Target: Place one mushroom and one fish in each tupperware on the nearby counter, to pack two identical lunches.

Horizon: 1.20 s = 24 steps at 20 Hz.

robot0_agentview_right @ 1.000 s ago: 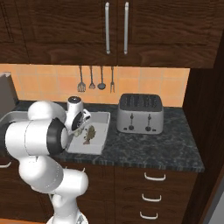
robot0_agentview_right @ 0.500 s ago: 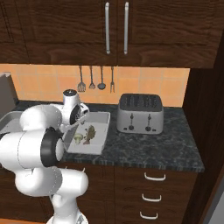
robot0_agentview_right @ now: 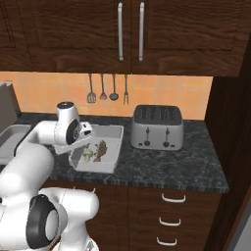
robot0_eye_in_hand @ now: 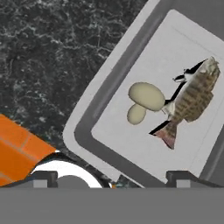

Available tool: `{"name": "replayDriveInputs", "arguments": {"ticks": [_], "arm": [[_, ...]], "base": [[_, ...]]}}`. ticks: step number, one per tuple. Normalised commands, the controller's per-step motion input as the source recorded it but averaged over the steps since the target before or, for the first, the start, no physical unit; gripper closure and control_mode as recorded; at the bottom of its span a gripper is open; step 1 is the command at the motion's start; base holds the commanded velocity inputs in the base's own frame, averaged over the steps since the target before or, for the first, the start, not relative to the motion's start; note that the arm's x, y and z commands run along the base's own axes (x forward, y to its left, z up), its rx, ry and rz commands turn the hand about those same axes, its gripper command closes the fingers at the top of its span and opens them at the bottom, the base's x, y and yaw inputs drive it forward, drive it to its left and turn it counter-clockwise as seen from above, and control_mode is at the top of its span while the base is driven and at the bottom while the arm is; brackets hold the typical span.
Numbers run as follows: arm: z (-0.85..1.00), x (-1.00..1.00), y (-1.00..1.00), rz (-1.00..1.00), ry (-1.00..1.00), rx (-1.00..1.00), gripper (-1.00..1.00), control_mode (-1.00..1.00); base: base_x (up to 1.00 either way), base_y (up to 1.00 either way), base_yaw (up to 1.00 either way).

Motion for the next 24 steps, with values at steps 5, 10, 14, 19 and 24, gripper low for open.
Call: {"name": "replayDriveInputs", "arguments": {"ticks": [5, 10, 14, 19, 24], "arm": [[0.24, -0.88, -0.06, -0.41, 0.23, 0.03, -1.0, -1.0], [1.0, -0.91, -0.47, -0.02, 0.07, 0.03, -1.0, -1.0], [0.89, -1.0, -0.33, 0.0, -0.03, 0.0, -1.0, -1.0], [0.41, -0.89, -0.11, 0.0, -0.11, 0.0, -1.0, -1.0], [0.0, 0.0, 0.0, 0.0, 0.0, 0.0, -1.0, -1.0]], "base": [[0.0, 0.0, 0.0], [0.0, 0.0, 0.0], [0.0, 0.0, 0.0], [0.0, 0.0, 0.0], [0.0, 0.0, 0.0]]}}
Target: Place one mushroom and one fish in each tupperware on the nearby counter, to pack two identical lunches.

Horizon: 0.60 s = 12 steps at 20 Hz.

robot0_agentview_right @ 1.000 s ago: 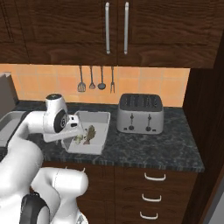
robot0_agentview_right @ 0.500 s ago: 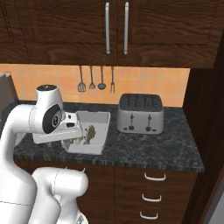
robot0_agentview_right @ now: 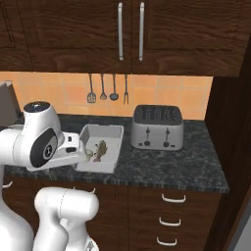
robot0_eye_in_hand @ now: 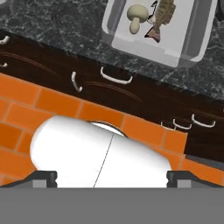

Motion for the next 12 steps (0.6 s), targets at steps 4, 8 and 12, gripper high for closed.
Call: {"name": "replayDriveInputs", "arguments": {"ticks": [4, 8, 12], "arm": [[-0.04, -0.05, 0.0, 0.0, 0.03, 0.0, -1.0, 1.0], [0.0, 0.0, 0.0, 0.0, 0.0, 0.0, -1.0, 1.0], [0.0, 0.0, 0.0, 0.0, 0.0, 0.0, -1.0, 1.0]], "base": [[-0.68, -0.48, -0.2], [-0.99, -0.88, -0.34], [-0.56, -0.99, -0.38]]}}
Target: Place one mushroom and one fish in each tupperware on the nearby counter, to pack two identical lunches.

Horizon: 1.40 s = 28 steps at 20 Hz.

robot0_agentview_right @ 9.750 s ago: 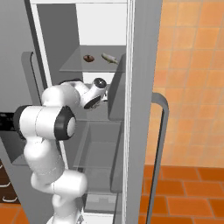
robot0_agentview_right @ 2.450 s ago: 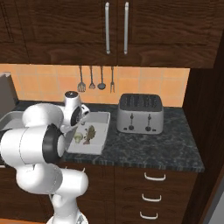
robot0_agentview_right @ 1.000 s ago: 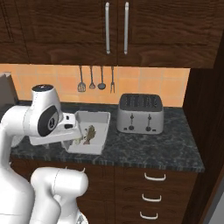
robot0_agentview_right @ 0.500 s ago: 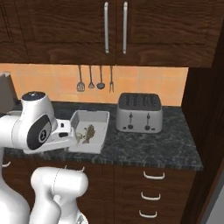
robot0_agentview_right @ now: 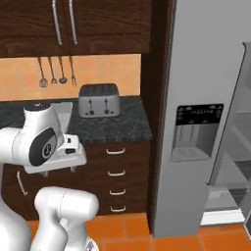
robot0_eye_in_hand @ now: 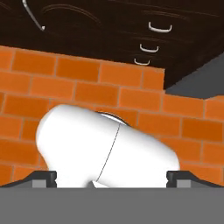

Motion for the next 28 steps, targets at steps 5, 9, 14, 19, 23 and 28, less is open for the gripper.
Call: {"name": "replayDriveInputs", "arguments": {"ticks": [5, 9, 14, 19, 23, 28], "arm": [[0.0, 0.0, 0.0, 0.0, 0.0, 0.0, -1.0, 1.0], [0.0, 0.0, 0.0, 0.0, 0.0, 0.0, -1.0, 1.0], [0.0, 0.0, 0.0, 0.0, 0.0, 0.0, -1.0, 1.0], [0.0, 0.0, 0.0, 0.0, 0.0, 0.0, -1.0, 1.0], [0.0, 0.0, 0.0, 0.0, 0.0, 0.0, -1.0, 1.0], [0.0, 0.0, 0.0, 0.0, 0.0, 0.0, -1.0, 1.0]], "base": [[0.39, -1.0, -0.3], [0.67, -1.0, -0.01], [0.93, -1.0, 0.03], [0.71, -1.0, 0.3], [0.21, -0.66, 0.06], [0.31, -0.16, -0.18]]}}
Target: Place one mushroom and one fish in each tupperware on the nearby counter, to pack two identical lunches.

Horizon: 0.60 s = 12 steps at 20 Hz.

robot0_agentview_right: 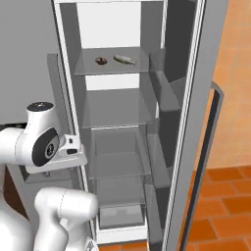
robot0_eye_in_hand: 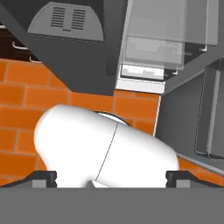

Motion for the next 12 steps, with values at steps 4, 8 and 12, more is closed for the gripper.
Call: {"name": "replayDriveInputs", "arguments": {"ticks": [4, 8, 12], "arm": [[0.0, 0.0, 0.0, 0.0, 0.0, 0.0, -1.0, 1.0], [0.0, 0.0, 0.0, 0.0, 0.0, 0.0, -1.0, 1.0], [0.0, 0.0, 0.0, 0.0, 0.0, 0.0, -1.0, 1.0]], "base": [[0.41, -0.24, -0.09], [0.19, -0.63, 0.03], [0.07, -0.56, 0.1]]}}
